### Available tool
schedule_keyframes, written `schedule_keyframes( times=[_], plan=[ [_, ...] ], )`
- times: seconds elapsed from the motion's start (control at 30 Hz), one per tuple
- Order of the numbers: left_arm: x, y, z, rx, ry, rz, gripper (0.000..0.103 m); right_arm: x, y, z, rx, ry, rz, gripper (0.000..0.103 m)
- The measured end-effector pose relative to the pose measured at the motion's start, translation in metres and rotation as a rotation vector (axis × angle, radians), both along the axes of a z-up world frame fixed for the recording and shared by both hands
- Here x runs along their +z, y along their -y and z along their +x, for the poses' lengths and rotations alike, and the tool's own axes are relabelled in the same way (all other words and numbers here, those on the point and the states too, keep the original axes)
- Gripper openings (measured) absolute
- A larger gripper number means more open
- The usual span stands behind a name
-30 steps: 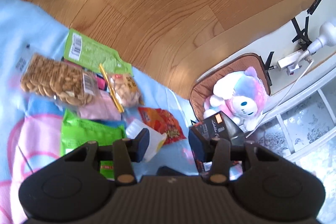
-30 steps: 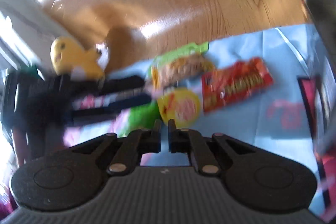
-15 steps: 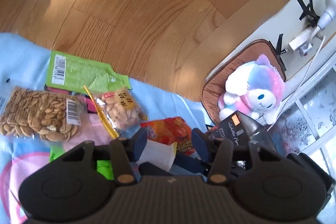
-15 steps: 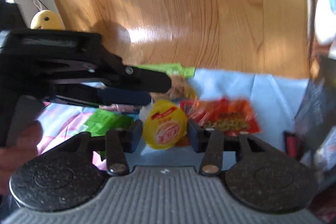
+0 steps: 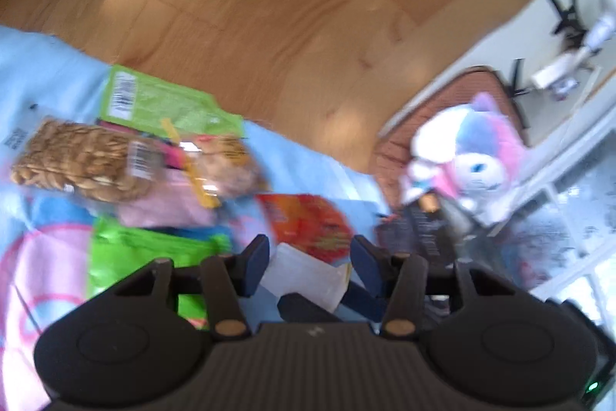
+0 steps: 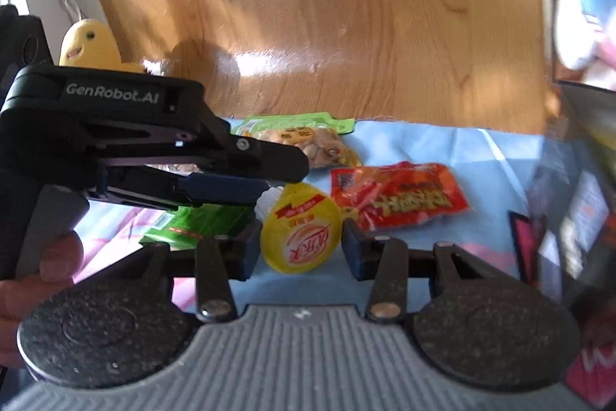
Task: Organize snacks
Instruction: 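Carry the cup into the black box and open the right gripper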
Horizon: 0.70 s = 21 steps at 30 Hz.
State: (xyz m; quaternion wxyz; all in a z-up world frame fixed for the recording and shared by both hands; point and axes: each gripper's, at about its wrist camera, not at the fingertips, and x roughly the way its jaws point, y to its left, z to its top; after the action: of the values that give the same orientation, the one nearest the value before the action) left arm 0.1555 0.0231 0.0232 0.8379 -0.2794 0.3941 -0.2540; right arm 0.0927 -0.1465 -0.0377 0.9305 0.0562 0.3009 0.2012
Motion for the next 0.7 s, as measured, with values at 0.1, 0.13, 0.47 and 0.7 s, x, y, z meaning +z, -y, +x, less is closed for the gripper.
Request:
schedule_keyframes(
  times=[0.1, 0.13, 0.47, 0.7],
  plan=[
    [0.031, 0.017, -0.009, -0.074, 0.079, -0.069, 0.047, 0.027, 0.019, -0.033, -0.064, 0.144, -0.003, 0.047],
    [0.042, 0.028, -0.011, -0.101, 0.111, -0.072, 0.047, 0.036, 0.027, -0.042, -0.093, 0.193, -0.012, 0.047],
    [0.051, 0.157, 0.018, -0.244, 0.168, 0.024, 0.046, 0.041, 0.084, -0.052, -0.386, 0.338, -0.177, 0.051],
    [0.044, 0.145, 0.005, -0.227, 0.175, 0.011, 0.046, 0.038, 0.079, -0.059, -0.392, 0.39, -0.215, 0.061]
  ],
)
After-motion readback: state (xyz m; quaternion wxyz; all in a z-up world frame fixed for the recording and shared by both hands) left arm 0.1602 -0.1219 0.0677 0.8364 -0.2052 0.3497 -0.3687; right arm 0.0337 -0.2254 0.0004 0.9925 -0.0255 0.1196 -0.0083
